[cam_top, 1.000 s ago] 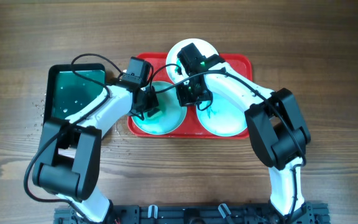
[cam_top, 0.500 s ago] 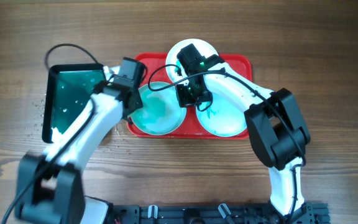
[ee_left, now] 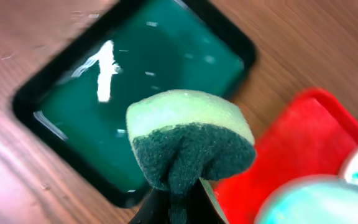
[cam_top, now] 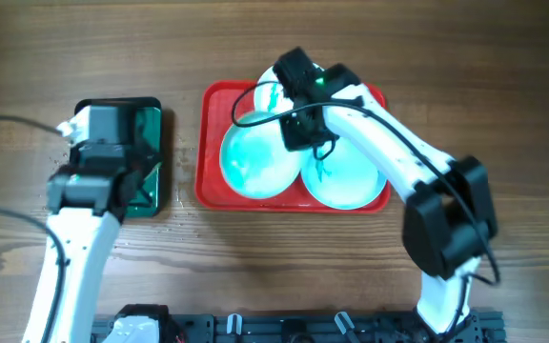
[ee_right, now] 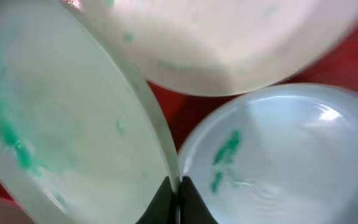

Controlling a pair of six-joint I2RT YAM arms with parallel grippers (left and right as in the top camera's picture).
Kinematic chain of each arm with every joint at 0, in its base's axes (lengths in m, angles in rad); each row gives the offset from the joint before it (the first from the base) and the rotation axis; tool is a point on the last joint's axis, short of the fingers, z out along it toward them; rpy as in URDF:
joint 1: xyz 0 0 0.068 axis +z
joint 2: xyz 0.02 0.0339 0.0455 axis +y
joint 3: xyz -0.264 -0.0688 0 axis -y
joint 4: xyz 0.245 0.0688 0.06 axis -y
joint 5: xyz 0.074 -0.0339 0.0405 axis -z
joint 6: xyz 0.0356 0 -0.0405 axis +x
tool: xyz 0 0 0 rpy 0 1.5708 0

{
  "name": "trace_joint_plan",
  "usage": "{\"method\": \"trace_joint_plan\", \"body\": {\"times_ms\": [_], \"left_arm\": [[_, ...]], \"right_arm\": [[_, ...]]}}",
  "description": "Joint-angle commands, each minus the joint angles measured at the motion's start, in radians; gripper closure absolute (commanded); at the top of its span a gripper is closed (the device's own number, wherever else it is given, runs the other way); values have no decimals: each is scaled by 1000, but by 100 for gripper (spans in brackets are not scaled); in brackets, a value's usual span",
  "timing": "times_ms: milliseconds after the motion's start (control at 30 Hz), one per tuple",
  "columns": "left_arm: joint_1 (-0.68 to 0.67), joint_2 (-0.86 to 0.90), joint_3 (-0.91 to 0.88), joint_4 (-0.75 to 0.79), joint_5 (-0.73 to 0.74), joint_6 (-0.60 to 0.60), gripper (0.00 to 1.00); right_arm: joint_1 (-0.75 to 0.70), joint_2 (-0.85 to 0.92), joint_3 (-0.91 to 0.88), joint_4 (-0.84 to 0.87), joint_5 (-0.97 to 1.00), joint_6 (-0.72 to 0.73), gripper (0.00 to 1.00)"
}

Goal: Clean dirty plates on tray and stack at the side

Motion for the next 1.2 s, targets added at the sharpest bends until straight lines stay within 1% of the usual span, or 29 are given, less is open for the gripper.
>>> {"method": "trace_joint_plan", "body": {"times_ms": [0,133,300,467,600,733,1000,1067,1167], "left_arm": [[98,-13,-5,-24,10,-48,96],[169,-13,-5,-45,61,-48,96],[186,-13,-5,-54,62,-48,96],[186,-13,-5,-62,62,-48,96],[186,-13,-5,-64,62,-48,96],[186,-13,-6,-64,62,-48,96],[186,-12,-6,-64,63,-48,96],[186,-12,-6,-64,63,-48,96],[186,-12,-6,-64,63,-48,96]], "right_arm": [[63,-95,84,-52,304,0,96],[166,-114,111,-66,511,-54,96],[287,-113,111,-45,760,-64,96],[409,-113,111,41,969,-224,96],[473,-113,111,103,1068,-354,96],[514,-113,111,143,1091,-417,96],[518,-113,110,148,1085,-414,96],[509,-113,110,149,1035,-404,96],[455,-113,103,149,850,-338,96]]}}
